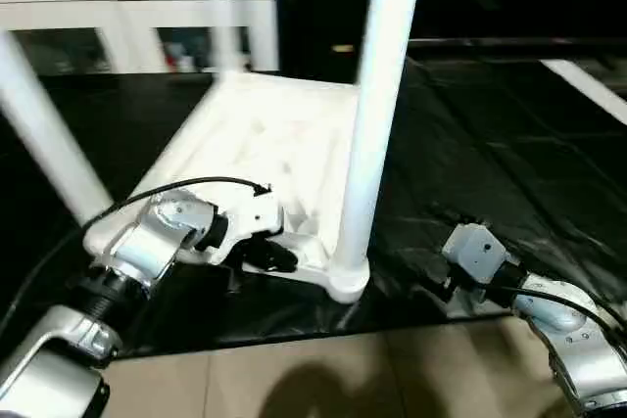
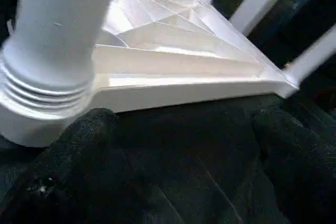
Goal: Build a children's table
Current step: Rotate table base
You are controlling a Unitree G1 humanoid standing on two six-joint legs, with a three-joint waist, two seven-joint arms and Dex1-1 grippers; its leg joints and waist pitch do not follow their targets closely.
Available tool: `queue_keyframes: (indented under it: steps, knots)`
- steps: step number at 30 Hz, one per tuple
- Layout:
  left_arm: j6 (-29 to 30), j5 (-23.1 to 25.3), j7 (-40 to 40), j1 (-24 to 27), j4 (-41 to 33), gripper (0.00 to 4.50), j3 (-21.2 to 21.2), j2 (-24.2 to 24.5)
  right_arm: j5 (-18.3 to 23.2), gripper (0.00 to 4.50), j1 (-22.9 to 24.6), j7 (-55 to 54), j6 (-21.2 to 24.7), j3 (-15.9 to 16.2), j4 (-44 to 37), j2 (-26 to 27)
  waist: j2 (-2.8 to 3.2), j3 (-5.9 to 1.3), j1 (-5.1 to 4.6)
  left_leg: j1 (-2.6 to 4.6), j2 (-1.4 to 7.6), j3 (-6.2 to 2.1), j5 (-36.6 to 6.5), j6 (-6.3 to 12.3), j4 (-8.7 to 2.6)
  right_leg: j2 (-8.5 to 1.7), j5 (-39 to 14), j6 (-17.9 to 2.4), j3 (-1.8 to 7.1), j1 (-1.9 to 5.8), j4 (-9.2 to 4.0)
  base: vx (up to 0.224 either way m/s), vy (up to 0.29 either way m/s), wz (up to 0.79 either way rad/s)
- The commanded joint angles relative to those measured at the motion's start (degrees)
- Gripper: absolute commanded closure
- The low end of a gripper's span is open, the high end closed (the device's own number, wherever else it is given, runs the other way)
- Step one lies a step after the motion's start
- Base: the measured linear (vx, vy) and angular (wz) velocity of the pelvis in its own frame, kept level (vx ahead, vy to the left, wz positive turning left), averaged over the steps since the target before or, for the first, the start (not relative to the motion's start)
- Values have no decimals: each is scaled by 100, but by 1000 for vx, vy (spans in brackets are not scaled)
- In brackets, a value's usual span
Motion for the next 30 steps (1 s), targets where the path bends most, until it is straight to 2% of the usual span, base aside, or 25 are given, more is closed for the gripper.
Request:
queue_keyframes:
  steps: [1,2,3,6,8,11,16,18,20,21,22,24,25,27,29,30]
  knots:
    - [378,49,351,92,4,449,178,15,62,0,-33,57,63,-40,-75,-68,-22,-261,31,-9,51,-84,-2316,115,-434,-378,-2926,-683,164,175,-622,0,0,0]
    - [534,42,472,141,-63,449,240,-17,60,0,-45,62,73,-37,-72,-64,-42,-263,33,0,50,-72,-2283,135,-428,-374,-2899,-689,175,162,-633,0,0,0]
    - [779,32,660,219,-183,449,330,-60,59,0,-64,68,91,-35,-67,-61,-36,-267,30,-2,61,-62,-2214,140,-421,-373,-2740,-761,188,166,-603,0,0,0]
    - [1048,-4,862,320,-365,449,417,-101,56,0,-82,72,102,-33,-60,-58,-56,-267,61,31,49,-23,-2038,225,-391,-355,-2636,-796,203,132,-615,0,0,0]
    - [1306,-59,986,463,-648,449,449,-119,50,0,-98,75,120,-29,-57,-52,-49,-280,83,2,70,-19,-1844,251,-402,-346,-2231,-899,214,164,-562,0,0,0]
    - [1574,-71,1123,537,-896,449,482,-187,38,0,-130,69,126,-14,-25,-46,-39,-287,103,10,78,-11,-1775,267,-398,-343,-2038,-959,218,164,-548,0,0,0]
    - [1894,-78,1442,510,-1067,449,584,-344,24,0,-180,59,135,0,14,-29,-36,-317,144,-29,80,-2,-1386,310,-375,-347,-1485,-1055,218,215,-488,0,0,0]
    - [1746,-100,1438,509,-1100,449,574,-366,19,0,-188,56,138,3,17,-26,-39,-320,161,-35,79,0,-1314,333,-368,-353,-1413,-1068,217,222,-489,0,0,0]
    - [1239,-43,1321,553,-1148,449,451,-270,14,0,-178,53,135,3,17,-29,-3,-339,183,-55,87,-15,-1202,342,-369,-352,-1200,-1085,209,239,-467,0,0,0]
    - [1239,-43,1321,553,-1148,449,451,-270,14,0,-178,53,135,3,17,-29,-10,-341,177,-59,87,-12,-1184,343,-367,-348,-1129,-1093,209,239,-463,0,0,0]
    - [981,93,1239,533,-1100,449,327,-147,15,0,-157,51,122,-6,17,-40,1,-342,181,-61,91,-21,-1171,351,-370,-347,-1046,-1107,203,241,-457,0,0,0]
    - [933,67,1207,474,-1032,449,347,-155,18,0,-148,49,120,-13,20,-45,7,-339,175,-56,95,-20,-1197,340,-373,-346,-1010,-1111,203,237,-448,0,0,0]
    - [935,-12,1115,423,-1023,449,377,-165,21,0,-145,50,119,-18,25,-49,-15,-335,170,-60,89,-9,-1212,318,-371,-348,-1034,-1120,205,242,-449,0,0,0]
    - [887,-163,725,348,-1096,417,337,-79,25,0,-139,52,113,-26,41,-56,-10,-326,176,-54,95,-11,-1266,295,-382,-359,-1176,-1123,206,234,-461,0,0,0]
    - [757,-171,472,284,-1049,417,252,13,25,0,-139,56,112,-26,54,-58,-8,-327,181,-53,94,-11,-1299,277,-381,-361,-1243,-1107,212,230,-464,0,0,0]
    - [729,-170,407,263,-1014,398,223,38,27,0,-141,58,110,-27,61,-59,6,-325,184,-49,96,-14,-1309,269,-384,-364,-1253,-1104,215,224,-461,0,0,0]
